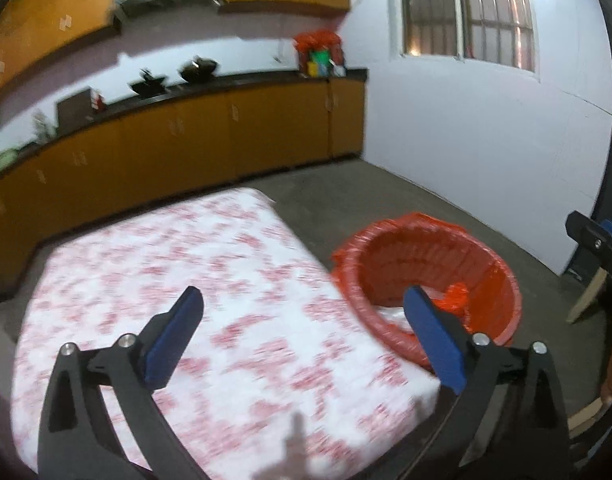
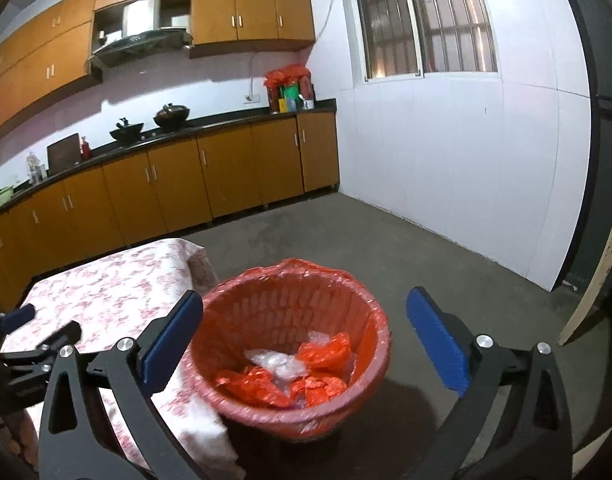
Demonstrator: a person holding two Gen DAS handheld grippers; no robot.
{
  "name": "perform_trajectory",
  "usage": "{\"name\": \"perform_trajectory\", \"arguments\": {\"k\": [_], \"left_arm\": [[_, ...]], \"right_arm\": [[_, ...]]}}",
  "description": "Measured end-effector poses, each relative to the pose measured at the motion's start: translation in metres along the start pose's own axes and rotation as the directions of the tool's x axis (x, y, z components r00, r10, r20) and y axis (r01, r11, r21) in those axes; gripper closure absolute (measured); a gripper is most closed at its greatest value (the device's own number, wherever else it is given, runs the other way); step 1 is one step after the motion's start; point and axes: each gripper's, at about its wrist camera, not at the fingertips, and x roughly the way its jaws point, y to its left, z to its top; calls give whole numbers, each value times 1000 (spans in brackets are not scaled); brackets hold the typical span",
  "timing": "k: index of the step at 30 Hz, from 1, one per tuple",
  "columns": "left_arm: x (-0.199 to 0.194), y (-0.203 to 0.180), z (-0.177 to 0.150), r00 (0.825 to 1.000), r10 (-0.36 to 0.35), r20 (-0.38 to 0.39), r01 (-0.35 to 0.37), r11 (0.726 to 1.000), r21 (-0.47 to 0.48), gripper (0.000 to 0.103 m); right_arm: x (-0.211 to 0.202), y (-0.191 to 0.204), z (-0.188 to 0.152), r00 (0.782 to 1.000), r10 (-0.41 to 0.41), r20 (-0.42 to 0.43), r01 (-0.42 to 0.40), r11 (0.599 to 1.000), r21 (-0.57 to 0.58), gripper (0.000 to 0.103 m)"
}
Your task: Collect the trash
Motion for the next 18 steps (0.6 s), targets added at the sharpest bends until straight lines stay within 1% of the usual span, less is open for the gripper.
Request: {"name": "perform_trajectory", "arguments": {"k": [2,4,8,11,15,18], "left_arm": [[-22,10,-6,998,54,24,-54,999,-6,4],[-39,18,-10,996,86,35,-85,996,-23,4],[-70,30,-20,991,125,44,-123,991,-53,4],[-90,38,-29,986,157,50,-153,986,-72,4],[-114,47,-42,982,182,53,-176,979,-97,4],[-129,51,-50,977,203,62,-195,974,-111,4]], "right_arm": [[-15,9,-5,1000,4,4,-4,1000,-13,2],[-27,16,-9,1000,3,6,-2,1000,-24,2],[-47,29,-19,1000,3,13,-2,999,-44,2],[-63,41,-26,1000,18,18,-17,998,-62,2],[-81,59,-32,998,54,23,-51,994,-98,2],[-92,72,-38,997,65,33,-60,990,-131,2]]}}
